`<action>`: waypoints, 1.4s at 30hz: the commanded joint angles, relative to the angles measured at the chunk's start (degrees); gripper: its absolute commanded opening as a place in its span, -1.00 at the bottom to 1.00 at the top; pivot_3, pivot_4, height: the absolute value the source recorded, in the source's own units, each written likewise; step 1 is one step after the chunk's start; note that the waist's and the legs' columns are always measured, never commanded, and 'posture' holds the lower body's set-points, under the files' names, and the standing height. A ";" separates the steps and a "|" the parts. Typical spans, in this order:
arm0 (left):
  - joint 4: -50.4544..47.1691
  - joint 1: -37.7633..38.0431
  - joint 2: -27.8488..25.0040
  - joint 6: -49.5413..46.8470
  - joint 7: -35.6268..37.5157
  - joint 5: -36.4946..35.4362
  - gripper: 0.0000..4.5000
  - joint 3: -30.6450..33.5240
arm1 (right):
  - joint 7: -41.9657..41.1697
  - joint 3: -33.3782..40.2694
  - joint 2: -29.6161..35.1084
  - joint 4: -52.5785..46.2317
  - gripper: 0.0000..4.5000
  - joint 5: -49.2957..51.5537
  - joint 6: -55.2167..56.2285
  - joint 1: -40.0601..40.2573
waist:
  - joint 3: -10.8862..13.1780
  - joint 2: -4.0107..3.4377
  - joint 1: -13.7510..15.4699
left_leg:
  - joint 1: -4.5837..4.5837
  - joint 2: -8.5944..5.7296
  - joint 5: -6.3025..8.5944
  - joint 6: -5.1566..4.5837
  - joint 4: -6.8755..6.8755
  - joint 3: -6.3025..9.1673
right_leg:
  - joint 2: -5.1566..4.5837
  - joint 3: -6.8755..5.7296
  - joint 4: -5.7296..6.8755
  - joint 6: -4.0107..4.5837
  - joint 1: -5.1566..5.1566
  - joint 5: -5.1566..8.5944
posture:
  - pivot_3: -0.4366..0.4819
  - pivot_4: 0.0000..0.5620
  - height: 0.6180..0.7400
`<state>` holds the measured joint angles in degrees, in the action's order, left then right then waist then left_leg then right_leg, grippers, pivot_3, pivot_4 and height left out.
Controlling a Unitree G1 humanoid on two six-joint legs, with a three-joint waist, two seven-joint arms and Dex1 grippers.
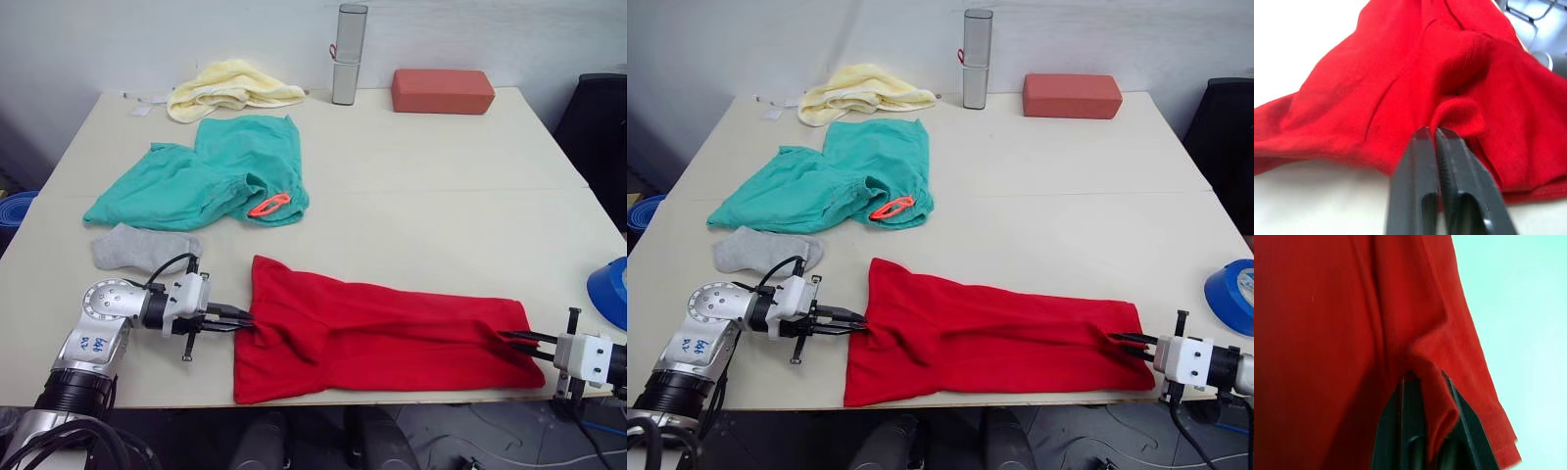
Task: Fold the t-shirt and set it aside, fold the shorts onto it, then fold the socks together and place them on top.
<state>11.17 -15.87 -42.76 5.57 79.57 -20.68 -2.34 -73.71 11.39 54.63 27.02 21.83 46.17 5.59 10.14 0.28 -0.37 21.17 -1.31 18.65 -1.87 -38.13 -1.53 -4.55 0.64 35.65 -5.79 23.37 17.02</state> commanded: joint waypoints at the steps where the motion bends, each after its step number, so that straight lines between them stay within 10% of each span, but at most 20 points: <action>1: -2.68 0.62 -1.31 -2.17 0.48 -2.26 -0.29 2.22 | -1.24 1.42 1.39 -3.79 -0.39 2.41 -3.36 1.53 | 0.00 -0.01 0.02 | 0.00 0.00 0.00 0.01 0.00 0.01 | 0.00 -0.01 0.00 0.01 0.00 0.00 | -0.05 -0.47 1.00; 9: -8.59 1.06 -4.93 -15.71 -0.49 -9.91 0.81 7.73 | -5.09 14.66 11.11 -21.47 0.83 20.67 -43.78 17.12 | -0.02 -0.06 0.25 | 0.02 0.00 0.02 0.05 0.02 0.24 | -0.09 -0.20 -0.02 0.17 -0.09 0.09 | -0.05 -0.47 1.00; 15: -14.67 3.20 -2.07 -19.97 -5.13 -12.44 0.98 9.50 | -3.79 20.31 13.34 -25.52 0.84 24.09 -62.31 15.69 | -0.03 -0.03 0.15 | -0.01 0.04 0.10 0.17 0.08 0.41 | -0.05 -0.35 -0.02 0.30 -0.13 0.17 | -0.05 -0.47 1.00; 25: -19.63 6.07 -0.79 -18.22 -4.10 -10.67 0.98 7.36 | -1.30 1.21 6.50 -24.69 0.84 11.30 -62.84 -5.64 | -0.03 -0.06 0.47 | 0.11 0.04 0.03 0.32 0.06 0.41 | 0.02 -0.38 0.03 0.32 0.01 0.18 | -0.05 -0.47 1.00; 42: -18.96 6.37 -1.40 -16.96 -3.46 -9.83 1.00 7.19 | -7.76 -1.01 5.80 -29.64 0.67 9.68 -66.66 -1.23 | -0.03 -0.05 0.30 | 0.11 0.04 -0.04 0.42 0.04 0.41 | 0.02 -0.37 0.05 0.32 0.00 0.18 | -0.05 -0.47 1.00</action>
<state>-6.99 -8.96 -43.48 -12.15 75.81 -30.75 4.45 -80.26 8.93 59.75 -0.55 29.93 -19.45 3.48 10.11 0.24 -0.07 21.28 -1.27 18.62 -1.45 -38.09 -1.11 -4.53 0.27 35.70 -5.47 23.37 17.19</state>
